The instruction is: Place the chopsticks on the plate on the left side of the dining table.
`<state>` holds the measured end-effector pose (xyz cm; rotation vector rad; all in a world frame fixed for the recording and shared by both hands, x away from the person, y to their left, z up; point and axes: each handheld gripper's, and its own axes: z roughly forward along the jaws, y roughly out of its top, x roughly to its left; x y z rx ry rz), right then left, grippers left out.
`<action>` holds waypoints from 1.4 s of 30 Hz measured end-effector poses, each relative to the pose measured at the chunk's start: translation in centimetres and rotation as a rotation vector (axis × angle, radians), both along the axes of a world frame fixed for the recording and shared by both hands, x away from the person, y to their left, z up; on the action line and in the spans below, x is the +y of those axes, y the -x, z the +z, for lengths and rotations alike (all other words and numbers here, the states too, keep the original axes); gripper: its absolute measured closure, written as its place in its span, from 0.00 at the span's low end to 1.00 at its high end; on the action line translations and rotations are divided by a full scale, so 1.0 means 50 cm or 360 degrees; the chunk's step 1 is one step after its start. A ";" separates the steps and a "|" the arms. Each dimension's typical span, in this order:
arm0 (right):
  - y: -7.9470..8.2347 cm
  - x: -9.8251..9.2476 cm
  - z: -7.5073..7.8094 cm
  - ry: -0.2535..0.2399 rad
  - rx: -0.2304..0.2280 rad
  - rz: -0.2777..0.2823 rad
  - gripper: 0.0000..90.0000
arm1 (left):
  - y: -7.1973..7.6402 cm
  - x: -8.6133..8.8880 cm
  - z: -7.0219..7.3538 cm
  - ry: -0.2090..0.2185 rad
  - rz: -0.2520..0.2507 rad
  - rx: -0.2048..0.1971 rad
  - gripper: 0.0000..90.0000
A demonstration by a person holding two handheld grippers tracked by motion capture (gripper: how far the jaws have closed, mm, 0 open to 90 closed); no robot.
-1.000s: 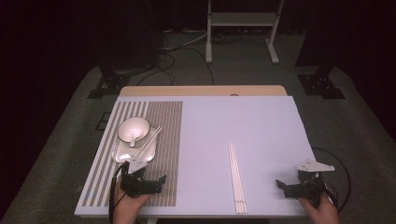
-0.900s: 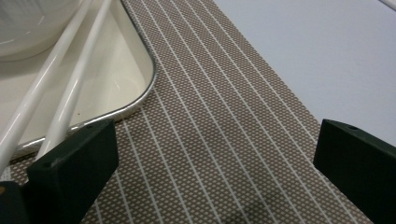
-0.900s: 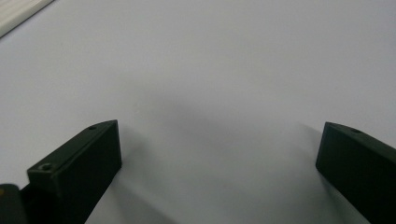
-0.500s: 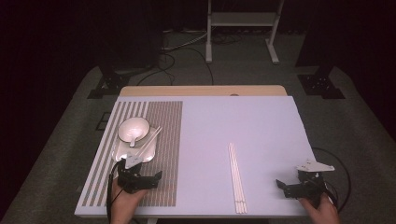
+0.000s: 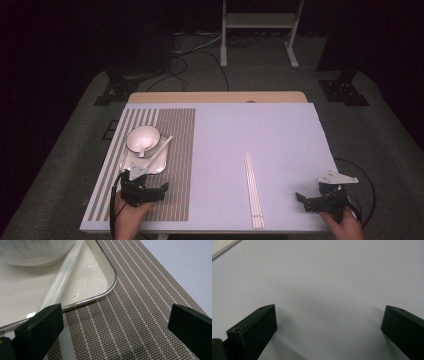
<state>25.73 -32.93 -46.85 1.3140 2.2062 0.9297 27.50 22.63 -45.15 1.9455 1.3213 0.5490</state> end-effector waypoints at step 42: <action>0.000 0.000 0.000 0.0000 0.0000 0.0000 0.00 | -0.011 0.098 0.005 0.0012 0.0224 -0.0033 0.00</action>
